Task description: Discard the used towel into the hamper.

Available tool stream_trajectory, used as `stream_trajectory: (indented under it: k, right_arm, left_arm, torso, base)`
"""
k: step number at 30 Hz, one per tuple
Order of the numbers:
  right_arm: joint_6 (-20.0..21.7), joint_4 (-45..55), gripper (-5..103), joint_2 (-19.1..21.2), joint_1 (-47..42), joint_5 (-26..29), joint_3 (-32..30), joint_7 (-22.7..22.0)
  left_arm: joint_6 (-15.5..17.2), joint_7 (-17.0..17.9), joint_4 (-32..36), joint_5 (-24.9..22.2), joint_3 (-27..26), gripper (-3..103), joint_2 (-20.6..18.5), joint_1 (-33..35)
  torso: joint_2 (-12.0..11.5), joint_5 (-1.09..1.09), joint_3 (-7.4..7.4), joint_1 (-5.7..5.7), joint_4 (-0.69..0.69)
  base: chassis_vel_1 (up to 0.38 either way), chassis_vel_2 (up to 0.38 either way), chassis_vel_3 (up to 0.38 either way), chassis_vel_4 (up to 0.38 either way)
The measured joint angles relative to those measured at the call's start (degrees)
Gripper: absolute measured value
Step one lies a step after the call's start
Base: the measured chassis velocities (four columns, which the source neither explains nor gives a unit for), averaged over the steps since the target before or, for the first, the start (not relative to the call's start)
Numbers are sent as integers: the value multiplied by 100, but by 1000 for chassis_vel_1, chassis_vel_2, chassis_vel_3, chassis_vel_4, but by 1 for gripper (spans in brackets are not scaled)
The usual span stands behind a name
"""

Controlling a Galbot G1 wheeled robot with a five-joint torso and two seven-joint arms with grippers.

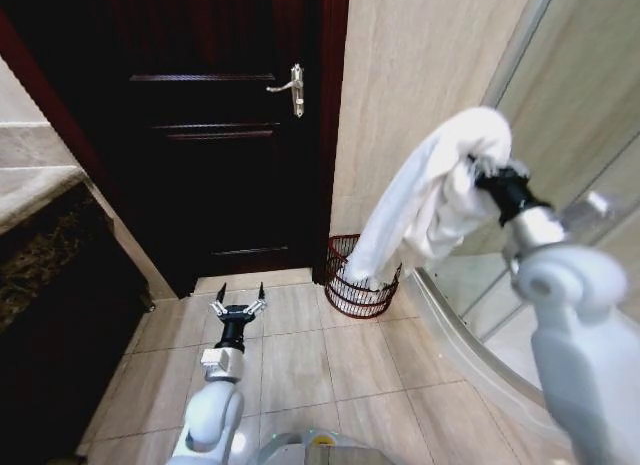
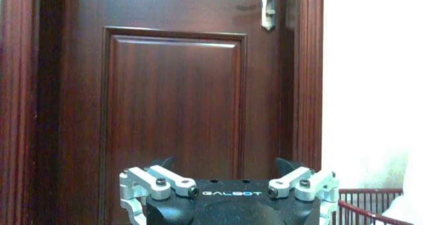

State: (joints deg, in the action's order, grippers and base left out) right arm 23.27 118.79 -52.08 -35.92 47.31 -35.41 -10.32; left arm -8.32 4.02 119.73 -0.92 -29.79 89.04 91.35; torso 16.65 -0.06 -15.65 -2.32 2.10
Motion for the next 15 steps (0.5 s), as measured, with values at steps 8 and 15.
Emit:
stream_trajectory:
  k: [8, 15]
  right_arm:
    - [1, -944, 20, 141, 1296, 162, 750, 106]
    - [-196, -1673, 20, -231, 1742, -214, 1179, 223]
  left_arm:
    - [202, 10, 208, 88, 60, 100, -77, 63]
    - [83, 27, 106, 28, 137, 100, -110, 116]
  torso:
    - [0, 4, 0, 0, -3]
    - [0, 3, 0, 0, -1]
  base:
    - [0, 0, 0, 0]
    - [0, 0, 0, 0]
